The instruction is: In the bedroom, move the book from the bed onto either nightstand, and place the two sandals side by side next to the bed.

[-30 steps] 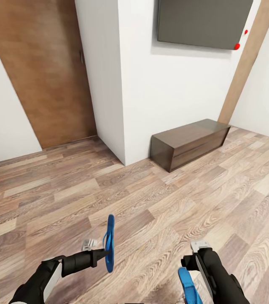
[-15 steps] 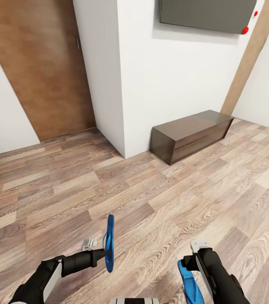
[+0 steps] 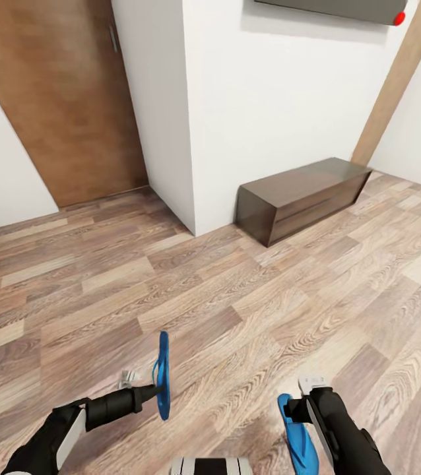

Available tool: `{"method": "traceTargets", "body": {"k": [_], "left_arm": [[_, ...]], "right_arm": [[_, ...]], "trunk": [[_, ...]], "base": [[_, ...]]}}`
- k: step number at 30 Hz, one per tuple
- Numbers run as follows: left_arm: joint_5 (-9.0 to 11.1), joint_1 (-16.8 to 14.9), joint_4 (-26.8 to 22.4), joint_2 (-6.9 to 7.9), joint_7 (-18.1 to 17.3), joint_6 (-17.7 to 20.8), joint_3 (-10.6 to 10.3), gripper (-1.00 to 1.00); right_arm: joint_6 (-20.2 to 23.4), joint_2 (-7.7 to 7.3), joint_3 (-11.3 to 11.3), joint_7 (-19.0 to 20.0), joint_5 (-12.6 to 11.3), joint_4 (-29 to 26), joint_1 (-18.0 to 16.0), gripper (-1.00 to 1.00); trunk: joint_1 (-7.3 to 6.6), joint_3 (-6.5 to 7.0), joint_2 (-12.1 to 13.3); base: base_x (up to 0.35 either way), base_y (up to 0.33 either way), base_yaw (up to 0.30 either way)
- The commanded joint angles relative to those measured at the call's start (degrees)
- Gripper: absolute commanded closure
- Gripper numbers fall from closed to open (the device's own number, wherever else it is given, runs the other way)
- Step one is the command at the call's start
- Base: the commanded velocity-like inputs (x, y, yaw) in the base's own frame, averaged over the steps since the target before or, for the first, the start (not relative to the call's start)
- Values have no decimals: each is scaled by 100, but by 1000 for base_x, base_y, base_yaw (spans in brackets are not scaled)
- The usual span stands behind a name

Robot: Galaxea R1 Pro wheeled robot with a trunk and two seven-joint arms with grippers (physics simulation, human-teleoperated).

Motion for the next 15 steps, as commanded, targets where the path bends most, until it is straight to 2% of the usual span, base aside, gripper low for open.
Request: {"method": "traceTargets", "body": {"k": [1,3,4,6,10,15], "left_arm": [[81,-1,1,18,-65,52,37,100],[325,-1,-2,125,-251,61,131,100],[470,-1,-1,240,-401,68,163,100],[564,-1,-1,348,-522,87,182,100],[636,-1,0,443,-633,122,199,100],[657,-1,4,460,-659,126,201,100]], "right_arm": [[22,7,-20,49,59,-8,-2,-100],[21,8,-20,49,59,-8,-2,-100],[22,7,-20,49,59,-8,-2,-100],[22,7,-20,49,59,-8,-2,-100],[22,7,-20,49,59,-8,-2,-100],[22,11,-20,49,59,-8,-2,-100]], "trunk": [[1,-27,-3],[6,-72,-6],[9,-94,-7],[14,-138,-10],[25,-227,-15],[37,-338,-22]], "base": [[0,0,0],[0,0,0],[0,0,0],[0,0,0],[0,0,0],[0,0,0]]}}
